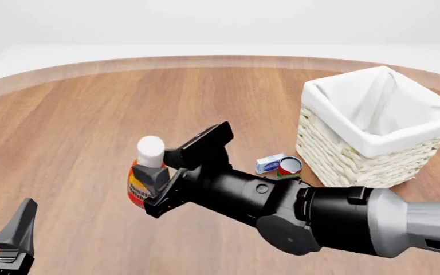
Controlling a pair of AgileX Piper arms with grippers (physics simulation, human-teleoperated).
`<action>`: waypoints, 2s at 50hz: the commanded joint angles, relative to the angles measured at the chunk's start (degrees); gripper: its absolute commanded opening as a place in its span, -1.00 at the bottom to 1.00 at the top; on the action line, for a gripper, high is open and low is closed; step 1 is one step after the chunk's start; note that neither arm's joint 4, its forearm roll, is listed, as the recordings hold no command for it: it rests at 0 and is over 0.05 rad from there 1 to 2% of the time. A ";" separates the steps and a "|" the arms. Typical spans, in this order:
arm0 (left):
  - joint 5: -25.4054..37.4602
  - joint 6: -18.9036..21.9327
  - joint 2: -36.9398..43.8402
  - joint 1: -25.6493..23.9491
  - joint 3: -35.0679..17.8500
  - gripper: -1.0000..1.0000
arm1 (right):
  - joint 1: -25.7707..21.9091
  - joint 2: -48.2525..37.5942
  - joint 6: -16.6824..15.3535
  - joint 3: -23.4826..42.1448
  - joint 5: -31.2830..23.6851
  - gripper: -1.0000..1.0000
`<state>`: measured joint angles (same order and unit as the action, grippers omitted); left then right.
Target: Pick up the ketchup, and put it in the basket.
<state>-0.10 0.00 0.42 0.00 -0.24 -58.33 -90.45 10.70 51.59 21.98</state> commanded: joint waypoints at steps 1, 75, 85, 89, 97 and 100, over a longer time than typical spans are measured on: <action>0.00 0.00 0.00 0.00 0.00 1.00 | 3.97 4.60 2.38 -2.67 2.60 -1.00; 0.00 0.00 0.00 0.00 0.00 1.00 | 39.72 29.38 3.03 -17.55 9.25 -1.00; 0.00 0.00 0.00 0.00 0.00 1.00 | 43.18 32.27 2.83 -19.01 9.15 -1.00; 0.00 0.00 0.00 0.00 0.00 1.00 | 45.87 34.44 2.58 -20.15 8.91 -1.00; 0.00 0.00 0.00 0.00 0.00 1.00 | 49.48 36.88 3.09 -21.48 8.47 -1.00; 0.00 0.00 0.00 0.00 0.00 1.00 | 49.86 37.84 3.07 -21.84 8.32 -1.00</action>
<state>-0.10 0.00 0.42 0.00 -0.24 -12.07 -55.98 12.63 31.06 30.59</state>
